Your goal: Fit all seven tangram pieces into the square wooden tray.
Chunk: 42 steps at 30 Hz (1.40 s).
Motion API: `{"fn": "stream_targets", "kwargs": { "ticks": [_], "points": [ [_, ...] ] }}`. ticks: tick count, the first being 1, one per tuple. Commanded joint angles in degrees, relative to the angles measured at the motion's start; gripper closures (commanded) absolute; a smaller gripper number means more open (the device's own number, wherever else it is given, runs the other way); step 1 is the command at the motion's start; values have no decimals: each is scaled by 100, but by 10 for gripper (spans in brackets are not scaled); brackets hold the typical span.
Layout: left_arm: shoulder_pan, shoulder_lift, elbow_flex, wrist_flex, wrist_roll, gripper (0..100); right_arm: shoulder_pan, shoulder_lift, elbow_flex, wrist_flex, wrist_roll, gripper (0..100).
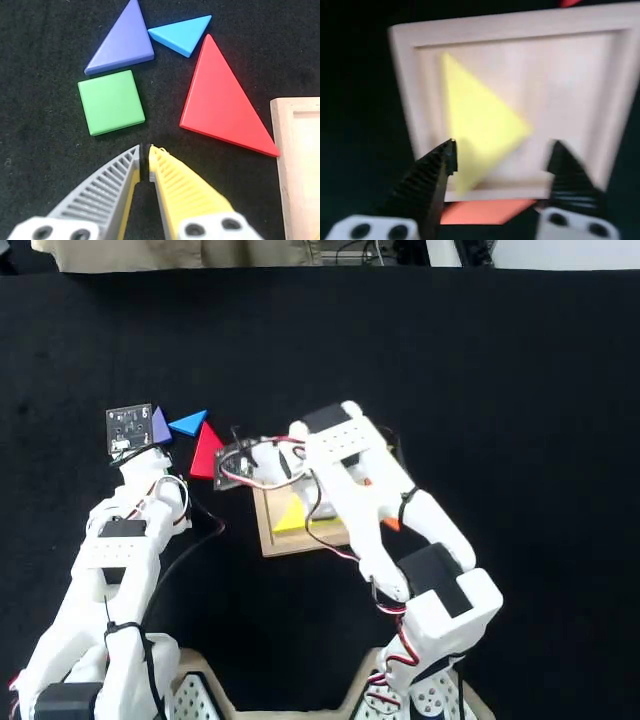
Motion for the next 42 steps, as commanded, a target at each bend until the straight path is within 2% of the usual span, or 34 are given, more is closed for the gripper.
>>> {"fn": "stream_targets", "kwargs": {
  "ticks": [1,2,4,8,18,25,30,33,39,42],
  "points": [
    [22,0,-31,-123,35,952,563,-215,-409,-633,-70,949],
    [22,0,-31,-123,35,952,659,-215,-338,-914,-105,995],
    [22,0,-31,-123,35,952,800,-215,-75,-1459,-299,956],
    [31,0,-40,-123,35,952,835,-215,514,-2004,-299,988],
    [40,0,-40,-123,35,953,510,-268,1218,-1802,-176,985],
    [48,0,-40,-123,35,953,607,-752,787,-1345,-211,988],
    [48,0,-40,-123,35,953,290,-848,831,-2180,-1037,988],
    [40,0,-40,-123,35,953,246,-760,875,-2303,-1459,988],
    [31,9,-171,-44,35,947,791,-1719,936,-1890,-2831,988],
    [31,193,-479,334,35,880,1011,-2519,1235,-1855,-3516,988]
  ]
}}
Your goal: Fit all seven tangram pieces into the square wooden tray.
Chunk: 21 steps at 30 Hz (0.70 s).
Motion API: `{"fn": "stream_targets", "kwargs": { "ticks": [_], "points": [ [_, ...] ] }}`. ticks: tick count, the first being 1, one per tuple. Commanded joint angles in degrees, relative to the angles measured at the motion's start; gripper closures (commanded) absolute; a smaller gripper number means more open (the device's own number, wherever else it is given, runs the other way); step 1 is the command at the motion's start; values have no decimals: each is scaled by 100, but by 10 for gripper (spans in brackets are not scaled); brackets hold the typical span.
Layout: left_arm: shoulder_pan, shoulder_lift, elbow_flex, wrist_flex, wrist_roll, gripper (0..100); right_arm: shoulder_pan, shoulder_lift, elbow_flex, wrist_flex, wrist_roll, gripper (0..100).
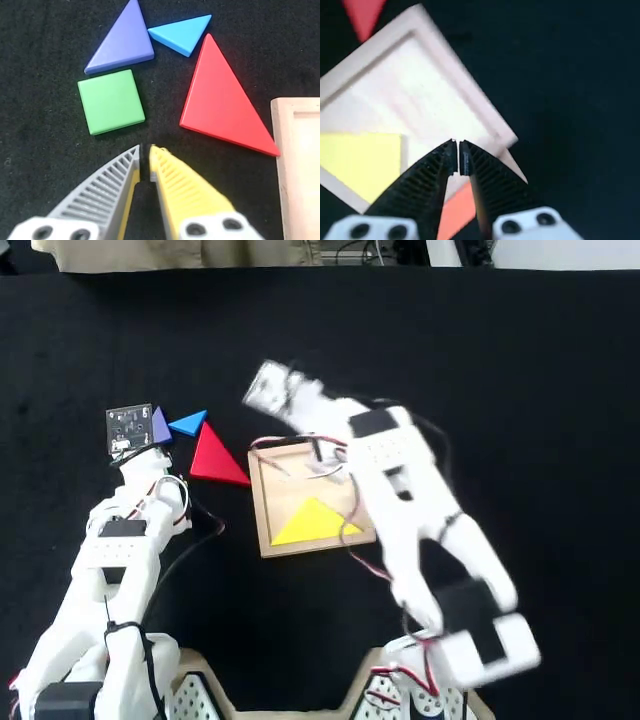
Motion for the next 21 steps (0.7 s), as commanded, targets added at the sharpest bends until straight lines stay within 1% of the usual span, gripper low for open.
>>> {"fn": "stream_targets", "kwargs": {
  "ticks": [1,3,4,5,8,9,11,13,15,17,21],
  "points": [
    [31,264,-602,316,62,858,343,-1138,259,70,-809,988],
    [31,651,-971,571,44,841,492,-1560,558,70,-1240,988],
    [22,853,-1235,826,35,841,580,-1727,708,97,-1468,988],
    [13,1046,-1578,1204,-9,841,686,-1851,866,105,-1705,988],
    [-163,1653,-2862,2541,-431,841,1055,-1982,1323,105,-2374,987],
    [-233,1855,-3257,2919,-440,841,1169,-1982,1481,79,-2523,987],
    [-356,2198,-3925,3578,-290,841,1345,-1982,1789,18,-2734,987],
    [-374,2532,-4418,4044,97,841,1451,-1991,2114,-246,-2866,987],
    [-338,2787,-4646,4352,598,841,1433,-1991,2501,-677,-3015,987],
    [-233,2945,-4681,4413,1055,841,1433,-1991,2862,-1187,-3147,987],
    [-13,2963,-4734,4396,1503,841,1442,-1982,3231,-1749,-3165,987]
  ]
}}
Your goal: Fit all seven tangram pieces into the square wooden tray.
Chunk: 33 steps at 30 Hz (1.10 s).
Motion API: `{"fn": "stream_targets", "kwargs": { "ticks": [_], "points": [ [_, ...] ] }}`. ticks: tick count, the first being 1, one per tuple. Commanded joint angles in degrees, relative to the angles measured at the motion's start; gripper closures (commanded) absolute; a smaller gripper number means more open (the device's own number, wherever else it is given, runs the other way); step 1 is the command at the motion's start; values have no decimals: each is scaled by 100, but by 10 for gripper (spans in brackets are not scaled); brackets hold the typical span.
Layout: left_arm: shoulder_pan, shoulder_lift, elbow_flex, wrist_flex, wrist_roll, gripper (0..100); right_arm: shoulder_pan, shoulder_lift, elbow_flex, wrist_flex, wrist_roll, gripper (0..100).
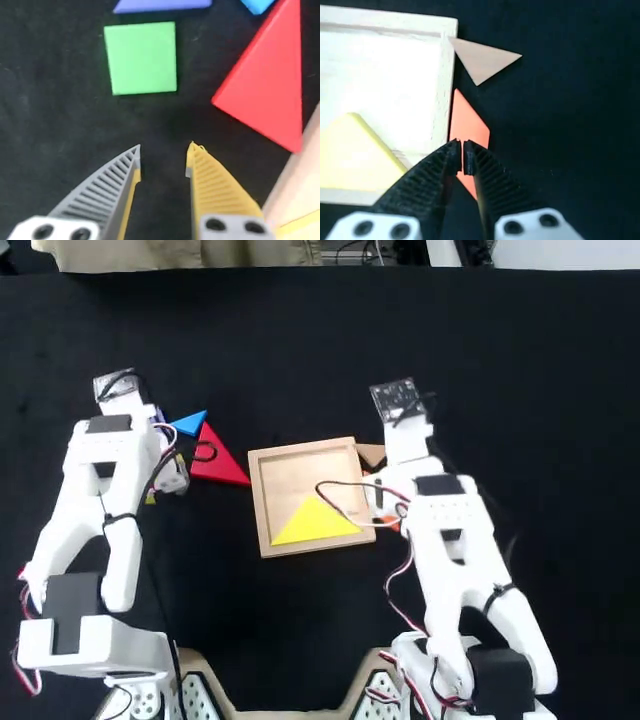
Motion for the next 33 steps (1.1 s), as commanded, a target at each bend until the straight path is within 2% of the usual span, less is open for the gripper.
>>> {"fn": "stream_targets", "kwargs": {
  "ticks": [1,7,16,25,33],
  "points": [
    [224,-26,-391,-9,440,841,114,-215,154,-492,-62,987],
    [259,26,-611,-149,1222,841,105,-215,576,-1169,-70,987],
    [637,-18,-664,-132,3411,841,97,-215,620,-1231,-53,987],
    [1200,35,-567,-176,2954,841,97,-215,620,-1231,-44,987],
    [1279,35,-435,-193,3499,838,-44,-215,629,-1240,-35,987]
  ]
}}
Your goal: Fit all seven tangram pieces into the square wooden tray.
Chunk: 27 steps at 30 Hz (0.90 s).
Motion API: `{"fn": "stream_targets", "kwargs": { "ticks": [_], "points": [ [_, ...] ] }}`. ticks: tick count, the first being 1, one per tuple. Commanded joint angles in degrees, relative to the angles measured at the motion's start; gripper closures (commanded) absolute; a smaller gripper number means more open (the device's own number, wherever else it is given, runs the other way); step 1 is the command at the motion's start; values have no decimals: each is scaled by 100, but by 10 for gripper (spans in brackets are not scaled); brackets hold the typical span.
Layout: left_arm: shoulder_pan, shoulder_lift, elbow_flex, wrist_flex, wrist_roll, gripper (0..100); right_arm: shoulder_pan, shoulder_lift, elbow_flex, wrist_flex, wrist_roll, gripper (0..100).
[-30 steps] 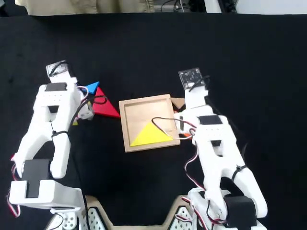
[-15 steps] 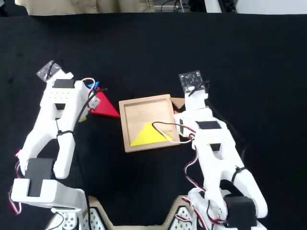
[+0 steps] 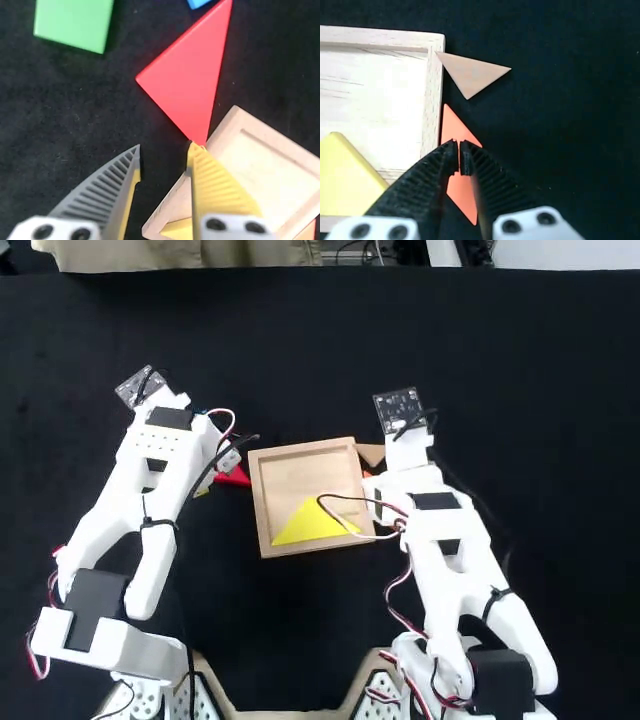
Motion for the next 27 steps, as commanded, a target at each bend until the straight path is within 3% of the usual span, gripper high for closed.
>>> {"fn": "stream_targets", "kwargs": {
  "ticks": [1,13,20,27],
  "points": [
    [-40,-35,-75,-88,246,838,-88,-215,-4,-114,-18,987],
    [-22,-35,-233,-53,290,827,-105,-215,-4,-114,-18,987],
    [-48,-26,-207,-44,747,562,-114,-215,48,-105,-9,987],
    [-75,229,-154,-571,1029,640,-114,-215,48,-105,-9,987]
  ]
}}
